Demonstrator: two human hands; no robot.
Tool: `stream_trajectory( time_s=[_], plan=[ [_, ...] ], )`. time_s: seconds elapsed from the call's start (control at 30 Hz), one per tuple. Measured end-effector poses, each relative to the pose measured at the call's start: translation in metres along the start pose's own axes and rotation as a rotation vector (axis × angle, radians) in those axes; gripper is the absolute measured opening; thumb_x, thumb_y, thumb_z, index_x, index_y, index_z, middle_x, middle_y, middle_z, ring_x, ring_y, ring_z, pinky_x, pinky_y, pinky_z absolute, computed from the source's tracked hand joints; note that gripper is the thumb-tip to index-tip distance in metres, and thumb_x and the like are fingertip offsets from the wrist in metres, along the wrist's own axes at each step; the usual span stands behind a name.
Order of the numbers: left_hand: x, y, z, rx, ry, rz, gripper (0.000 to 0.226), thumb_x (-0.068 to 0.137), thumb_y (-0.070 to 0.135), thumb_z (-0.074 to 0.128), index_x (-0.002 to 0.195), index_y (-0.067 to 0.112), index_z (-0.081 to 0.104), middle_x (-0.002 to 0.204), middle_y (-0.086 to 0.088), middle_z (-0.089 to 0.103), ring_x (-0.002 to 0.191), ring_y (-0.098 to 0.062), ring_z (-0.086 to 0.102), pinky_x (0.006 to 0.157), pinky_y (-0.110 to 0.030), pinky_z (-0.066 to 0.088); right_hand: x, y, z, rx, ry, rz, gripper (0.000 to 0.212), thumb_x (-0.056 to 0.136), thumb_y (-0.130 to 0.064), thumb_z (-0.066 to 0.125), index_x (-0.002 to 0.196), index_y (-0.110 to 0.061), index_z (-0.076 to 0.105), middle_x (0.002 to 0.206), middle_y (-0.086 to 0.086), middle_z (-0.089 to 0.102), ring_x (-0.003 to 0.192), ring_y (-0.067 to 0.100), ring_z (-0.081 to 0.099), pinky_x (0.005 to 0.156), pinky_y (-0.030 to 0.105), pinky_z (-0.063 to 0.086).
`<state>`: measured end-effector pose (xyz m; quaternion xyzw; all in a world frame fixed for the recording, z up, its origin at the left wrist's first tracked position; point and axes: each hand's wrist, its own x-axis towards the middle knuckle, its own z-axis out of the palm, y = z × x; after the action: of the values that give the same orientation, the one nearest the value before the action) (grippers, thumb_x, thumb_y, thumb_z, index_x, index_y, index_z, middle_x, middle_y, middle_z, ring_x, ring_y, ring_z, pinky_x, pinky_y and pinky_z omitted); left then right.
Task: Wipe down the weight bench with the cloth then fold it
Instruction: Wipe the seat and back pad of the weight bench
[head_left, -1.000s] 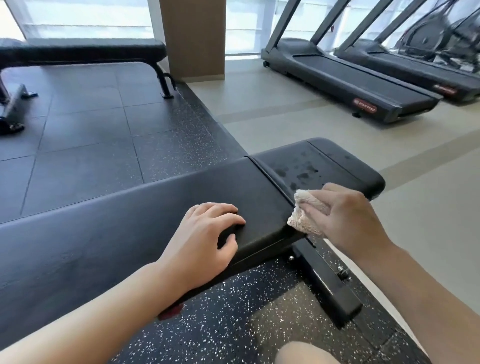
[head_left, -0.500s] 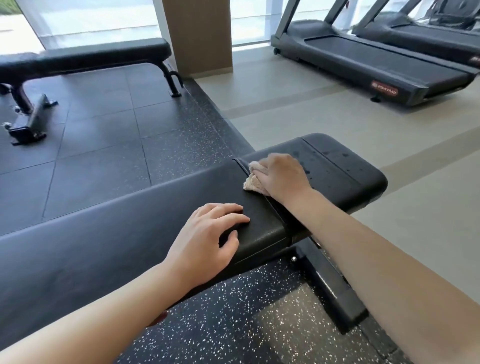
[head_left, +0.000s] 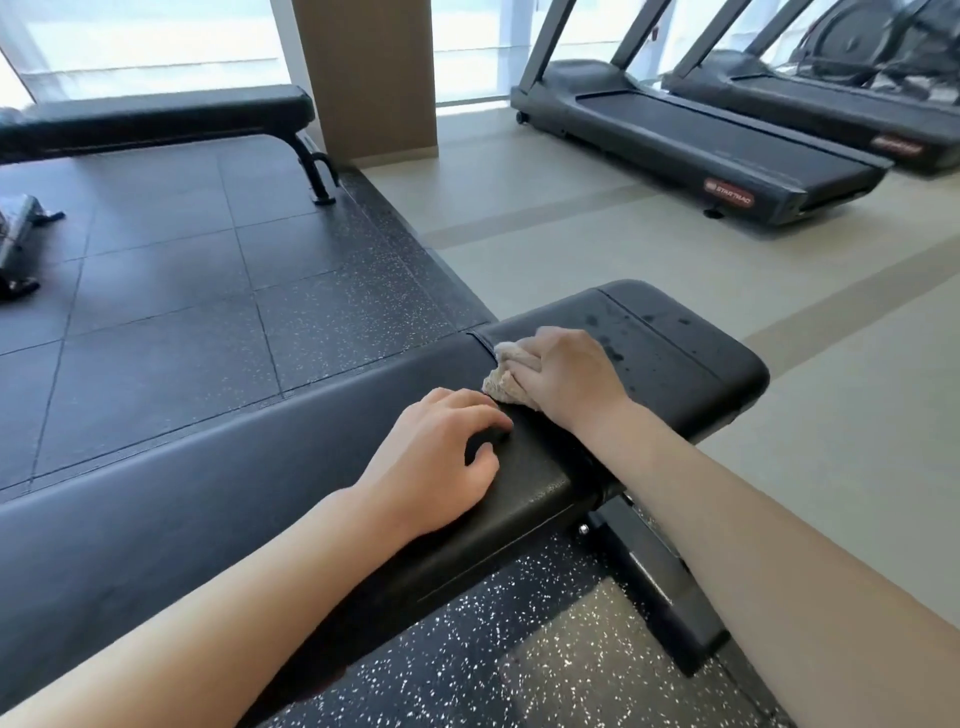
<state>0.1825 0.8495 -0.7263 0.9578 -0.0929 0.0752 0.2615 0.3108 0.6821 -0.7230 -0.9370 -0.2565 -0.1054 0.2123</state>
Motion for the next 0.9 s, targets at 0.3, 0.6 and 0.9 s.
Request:
stream_trajectory(
  time_s=[0.3, 0.6, 0.9],
  plan=[
    [0.055, -0.025, 0.012, -0.13, 0.104, 0.023, 0.027, 0.083, 0.02, 0.058, 0.1, 0.027, 0.078, 0.114, 0.014, 0.071, 0.108, -0.016, 0.06, 0.099, -0.036, 0.048, -0.11, 0.002, -0.05, 0.054, -0.032, 0.038, 0.023, 0.092, -0.021, 0.074, 0.11, -0.035, 0.074, 0.088, -0.019, 0.059, 0.085, 0.004, 0.063, 0.077, 0.018, 0.049],
    [0.077, -0.027, 0.017, -0.201, 0.104, 0.045, 0.029, 0.081, 0.024, 0.052, 0.094, 0.026, 0.078, 0.107, 0.012, 0.072, 0.102, -0.018, 0.061, 0.093, -0.04, 0.052, -0.064, 0.008, -0.029, -0.067, 0.023, 0.104, 0.021, 0.098, -0.039, 0.066, 0.085, -0.023, 0.069, 0.072, -0.009, 0.041, 0.066, 0.008, 0.05, 0.063, 0.024, 0.042],
    [0.078, -0.025, 0.024, -0.171, 0.04, 0.033, 0.033, 0.08, 0.033, 0.048, 0.101, 0.034, 0.074, 0.113, 0.016, 0.067, 0.109, -0.017, 0.058, 0.101, -0.042, 0.043, 0.017, 0.021, -0.006, -0.135, 0.02, 0.124, 0.023, 0.096, -0.038, 0.064, 0.088, -0.02, 0.075, 0.07, -0.006, 0.048, 0.065, 0.016, 0.051, 0.061, 0.034, 0.043]
  ],
)
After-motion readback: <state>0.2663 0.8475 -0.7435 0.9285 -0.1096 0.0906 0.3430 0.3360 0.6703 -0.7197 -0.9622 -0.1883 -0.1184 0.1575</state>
